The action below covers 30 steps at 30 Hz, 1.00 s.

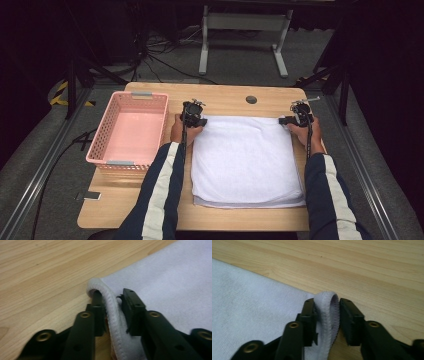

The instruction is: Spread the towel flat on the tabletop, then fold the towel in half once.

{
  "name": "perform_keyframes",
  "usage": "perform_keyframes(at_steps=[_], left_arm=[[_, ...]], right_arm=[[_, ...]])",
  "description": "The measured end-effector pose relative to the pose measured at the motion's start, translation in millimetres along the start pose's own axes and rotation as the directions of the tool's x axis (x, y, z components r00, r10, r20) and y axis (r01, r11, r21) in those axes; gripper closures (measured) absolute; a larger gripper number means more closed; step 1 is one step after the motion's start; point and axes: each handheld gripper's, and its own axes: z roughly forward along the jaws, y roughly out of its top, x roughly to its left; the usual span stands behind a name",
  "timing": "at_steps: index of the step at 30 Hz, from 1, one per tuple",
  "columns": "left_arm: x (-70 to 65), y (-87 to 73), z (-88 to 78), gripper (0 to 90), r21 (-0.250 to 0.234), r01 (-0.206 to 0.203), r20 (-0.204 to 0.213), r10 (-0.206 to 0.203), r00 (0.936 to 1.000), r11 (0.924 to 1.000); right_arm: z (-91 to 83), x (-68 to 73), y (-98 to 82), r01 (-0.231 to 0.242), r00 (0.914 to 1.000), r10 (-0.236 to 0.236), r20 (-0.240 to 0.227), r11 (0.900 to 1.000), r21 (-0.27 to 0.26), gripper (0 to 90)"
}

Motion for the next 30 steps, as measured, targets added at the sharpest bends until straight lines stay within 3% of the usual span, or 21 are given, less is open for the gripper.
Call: perform_keyframes(at_steps=[2, 4, 7, 14, 18, 23, 26, 28, 30], left_arm=[[-3.3, 0.2, -0.4, 80.5, 0.003, -0.019, -0.009, 0.019, 0.9998, 0.9998], [-5.9, 0.5, -1.9, 81.4, 0.001, -0.025, -0.020, 0.025, 0.9995, 0.9997], [-9.9, -0.3, -5.9, 81.7, -0.015, -0.039, -0.024, 0.038, 0.9990, 0.9991], [-23.6, 4.1, -23.9, 81.6, -0.068, -0.059, 0.020, 0.060, 0.9980, 0.9959], [-31.3, 7.6, -34.6, 81.6, -0.095, -0.082, 0.022, 0.084, 0.9962, 0.9921], [-37.7, 7.1, -58.6, 81.6, -0.136, -0.128, 0.066, 0.138, 0.9883, 0.9825], [-43.0, 4.3, -72.9, 81.6, -0.155, -0.155, 0.069, 0.168, 0.9835, 0.9756], [-49.0, 0.7, -85.2, 81.5, -0.162, -0.193, 0.082, 0.209, 0.9745, 0.9676], [-54.1, -3.8, -95.9, 81.5, -0.163, -0.230, 0.087, 0.246, 0.9653, 0.9594]], right_arm=[[-0.8, 3.9, 0.7, 0.028, 0.9994, -0.028, -0.023, 1.000, 0.003, 80.6], [-3.3, 7.3, 0.5, 0.057, 0.9982, -0.057, -0.020, 0.998, -0.002, 83.2], [-9.2, 7.8, -1.0, 0.089, 0.9954, -0.090, -0.034, 0.996, -0.033, 84.3], [-33.6, 7.0, -4.4, 0.101, 0.9897, -0.113, -0.088, 0.987, -0.123, 84.8], [-44.3, 11.3, -4.4, 0.124, 0.9850, -0.140, -0.100, 0.980, -0.157, 85.0], [-62.4, 20.8, -5.1, 0.170, 0.9709, -0.199, -0.133, 0.965, -0.201, 85.1], [-73.8, 24.1, -7.5, 0.190, 0.9618, -0.228, -0.152, 0.955, -0.228, 85.1], [-85.2, 26.9, -12.8, 0.204, 0.9536, -0.251, -0.167, 0.945, -0.256, 85.1], [-95.7, 28.9, -19.8, 0.214, 0.9399, -0.278, -0.198, 0.932, -0.294, 85.1]])
